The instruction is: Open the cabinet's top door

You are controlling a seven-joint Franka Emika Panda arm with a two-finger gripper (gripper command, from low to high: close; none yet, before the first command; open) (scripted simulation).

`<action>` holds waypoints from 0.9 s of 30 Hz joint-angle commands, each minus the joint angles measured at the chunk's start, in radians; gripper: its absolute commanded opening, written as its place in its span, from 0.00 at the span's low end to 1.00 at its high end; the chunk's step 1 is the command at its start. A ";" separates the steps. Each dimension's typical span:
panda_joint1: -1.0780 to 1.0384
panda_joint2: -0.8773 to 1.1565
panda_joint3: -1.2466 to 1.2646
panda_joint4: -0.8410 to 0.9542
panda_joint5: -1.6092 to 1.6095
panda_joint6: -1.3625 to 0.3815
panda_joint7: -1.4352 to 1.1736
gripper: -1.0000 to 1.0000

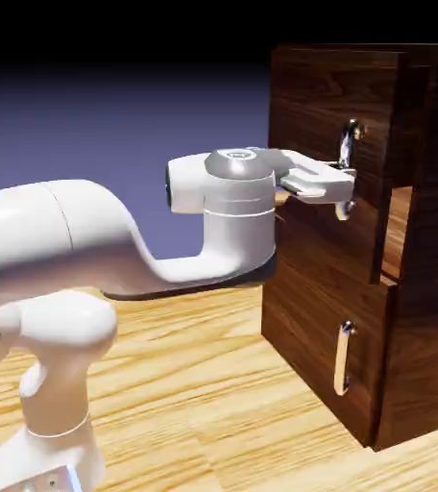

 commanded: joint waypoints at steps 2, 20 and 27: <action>-0.071 -0.023 0.072 -0.066 0.054 -0.049 -0.002 0.00; -0.347 -0.286 0.724 -0.400 0.706 -0.465 -0.105 0.00; -0.328 -0.310 0.977 -0.410 0.957 -0.641 -0.117 0.00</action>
